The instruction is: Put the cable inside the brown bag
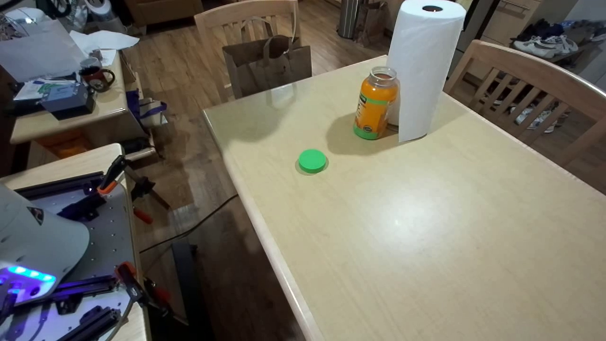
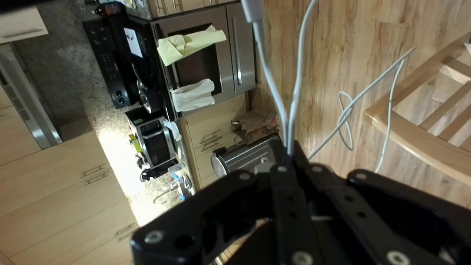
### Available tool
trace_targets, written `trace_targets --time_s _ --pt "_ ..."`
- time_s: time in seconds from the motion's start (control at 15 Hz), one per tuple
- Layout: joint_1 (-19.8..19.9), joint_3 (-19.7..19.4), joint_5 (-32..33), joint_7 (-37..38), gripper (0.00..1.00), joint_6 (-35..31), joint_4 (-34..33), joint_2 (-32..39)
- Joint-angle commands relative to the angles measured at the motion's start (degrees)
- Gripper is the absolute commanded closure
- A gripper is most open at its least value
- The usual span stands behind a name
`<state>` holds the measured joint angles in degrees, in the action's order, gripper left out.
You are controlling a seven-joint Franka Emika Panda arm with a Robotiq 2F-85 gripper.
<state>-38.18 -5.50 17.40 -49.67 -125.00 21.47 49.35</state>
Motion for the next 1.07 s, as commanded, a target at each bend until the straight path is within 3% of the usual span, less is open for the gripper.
trace_targets --time_s 0.0,0.53,1.0 --pt "3.5 2.6 -1.6 -1.8 0.99 -1.0 -1.0 2.9" --pt "9.7 8.6 -6.4 -3.1 0.99 -6.6 -1.2 11.8" --pt "10.2 13.9 -11.0 -8.2 0.99 -9.1 -1.1 17.1"
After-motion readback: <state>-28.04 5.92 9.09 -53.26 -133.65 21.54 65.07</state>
